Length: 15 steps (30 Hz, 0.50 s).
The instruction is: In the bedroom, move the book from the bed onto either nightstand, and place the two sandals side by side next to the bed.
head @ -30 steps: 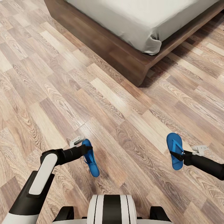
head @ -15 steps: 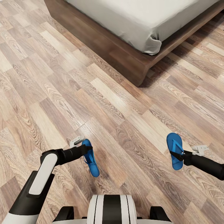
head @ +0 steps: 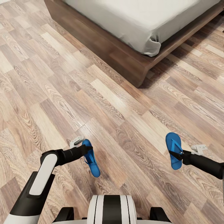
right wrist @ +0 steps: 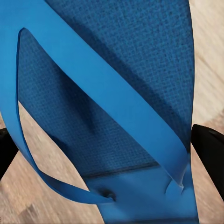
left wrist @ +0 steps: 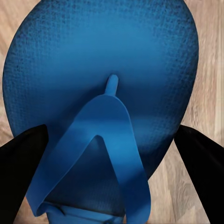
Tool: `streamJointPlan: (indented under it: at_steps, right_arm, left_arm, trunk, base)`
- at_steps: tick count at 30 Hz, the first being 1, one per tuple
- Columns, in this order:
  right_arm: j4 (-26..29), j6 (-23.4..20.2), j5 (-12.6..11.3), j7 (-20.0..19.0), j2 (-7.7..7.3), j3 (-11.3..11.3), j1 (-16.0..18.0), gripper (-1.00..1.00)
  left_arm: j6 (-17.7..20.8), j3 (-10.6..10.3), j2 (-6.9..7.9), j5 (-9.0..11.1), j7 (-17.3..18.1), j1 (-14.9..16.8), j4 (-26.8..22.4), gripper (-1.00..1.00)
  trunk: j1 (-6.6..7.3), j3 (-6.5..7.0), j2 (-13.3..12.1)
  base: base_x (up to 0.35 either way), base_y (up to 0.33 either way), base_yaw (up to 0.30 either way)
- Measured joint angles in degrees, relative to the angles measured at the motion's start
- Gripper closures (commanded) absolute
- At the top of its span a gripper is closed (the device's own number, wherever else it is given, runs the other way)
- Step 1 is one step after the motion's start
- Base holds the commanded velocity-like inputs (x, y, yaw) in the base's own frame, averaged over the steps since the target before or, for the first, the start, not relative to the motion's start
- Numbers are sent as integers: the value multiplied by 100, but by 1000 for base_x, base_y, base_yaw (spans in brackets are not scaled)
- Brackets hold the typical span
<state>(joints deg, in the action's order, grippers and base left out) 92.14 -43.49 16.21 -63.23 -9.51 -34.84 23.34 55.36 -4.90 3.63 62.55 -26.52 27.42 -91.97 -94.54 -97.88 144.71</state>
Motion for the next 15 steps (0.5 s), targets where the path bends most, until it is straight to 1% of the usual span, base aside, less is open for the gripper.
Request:
streamJointPlan:
  at_steps: [15]
  right_arm:
    - [0, -26, -1, 1, 1, 36, 7, 100]
  left_arm:
    - [-2, 42, -23, 7, 23, -20, 0, 100]
  trunk:
    - [0, 137, 0]
  base:
    - [0, 0, 0]
